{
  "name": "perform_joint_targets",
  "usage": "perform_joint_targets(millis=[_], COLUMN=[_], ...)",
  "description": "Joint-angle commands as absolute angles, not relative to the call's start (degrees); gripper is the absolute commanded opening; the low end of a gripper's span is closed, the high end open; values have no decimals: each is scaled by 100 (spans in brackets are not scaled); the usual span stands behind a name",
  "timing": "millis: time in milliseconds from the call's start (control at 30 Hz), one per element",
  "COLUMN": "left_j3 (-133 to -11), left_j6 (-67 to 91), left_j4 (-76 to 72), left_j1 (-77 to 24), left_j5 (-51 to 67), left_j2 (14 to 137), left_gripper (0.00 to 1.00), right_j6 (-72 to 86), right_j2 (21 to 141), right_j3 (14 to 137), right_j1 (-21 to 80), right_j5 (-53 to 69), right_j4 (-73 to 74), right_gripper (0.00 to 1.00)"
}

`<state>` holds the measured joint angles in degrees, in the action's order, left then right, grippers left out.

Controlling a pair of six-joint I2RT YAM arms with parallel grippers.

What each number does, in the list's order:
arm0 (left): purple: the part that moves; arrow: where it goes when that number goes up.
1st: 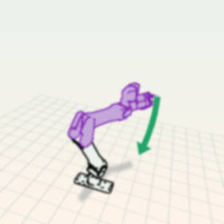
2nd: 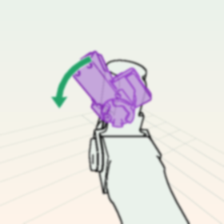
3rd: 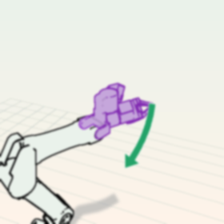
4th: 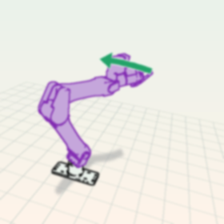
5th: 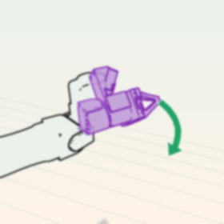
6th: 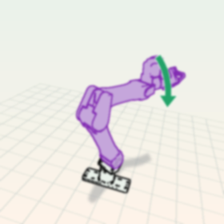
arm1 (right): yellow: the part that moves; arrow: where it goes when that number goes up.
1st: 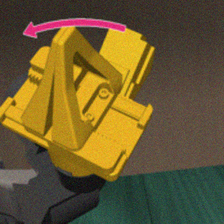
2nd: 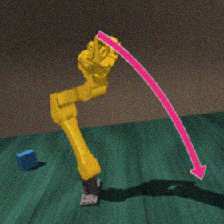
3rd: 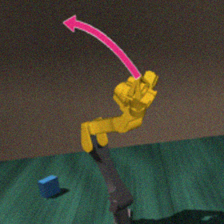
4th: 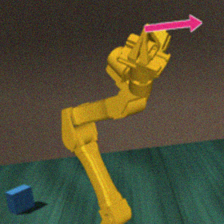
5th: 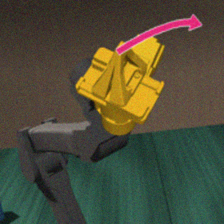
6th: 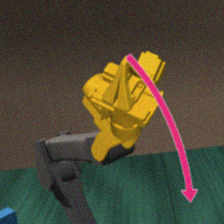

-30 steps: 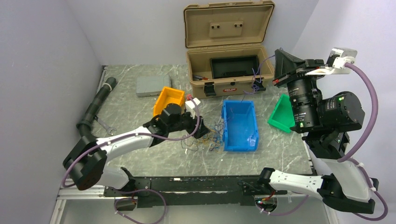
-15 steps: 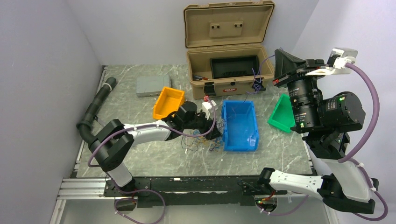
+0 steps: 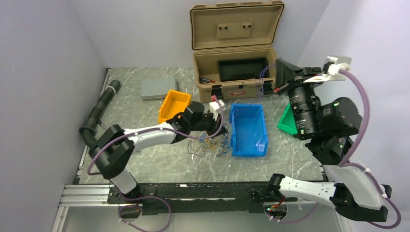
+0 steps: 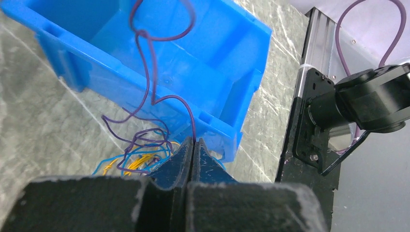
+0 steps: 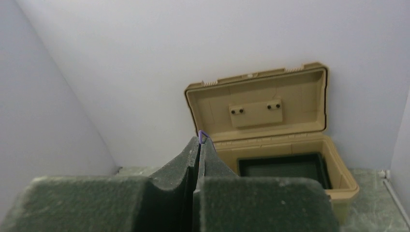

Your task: Untangle the cables

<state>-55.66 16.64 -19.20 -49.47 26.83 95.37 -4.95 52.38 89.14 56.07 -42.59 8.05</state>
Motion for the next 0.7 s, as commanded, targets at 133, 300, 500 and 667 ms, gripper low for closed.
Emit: perform_joint_targets(millis=[133, 300, 500, 667], left_j3=[-6341, -6977, -8156, -8781], left_j6=[815, 566, 412, 395], left_j4=[-303, 660, 1733, 2116], left_j1=[-4945, -4915, -4896, -4903], left_j5=[1813, 1435, 1241, 1292], left_j2=[8223, 7910, 7954, 8053], left_gripper=[0, 0, 0, 0], right_j6=[457, 934, 1127, 1201], right_j2=[5075, 5036, 5048, 5114], right_j3=[7870, 7436, 7313, 7281], right_j1=[5612, 5617, 5612, 5615], right_j5=[-4324, -4113, -3764, -3672], right_j4=[1315, 1668, 1996, 2217], right_gripper=[0, 0, 0, 0])
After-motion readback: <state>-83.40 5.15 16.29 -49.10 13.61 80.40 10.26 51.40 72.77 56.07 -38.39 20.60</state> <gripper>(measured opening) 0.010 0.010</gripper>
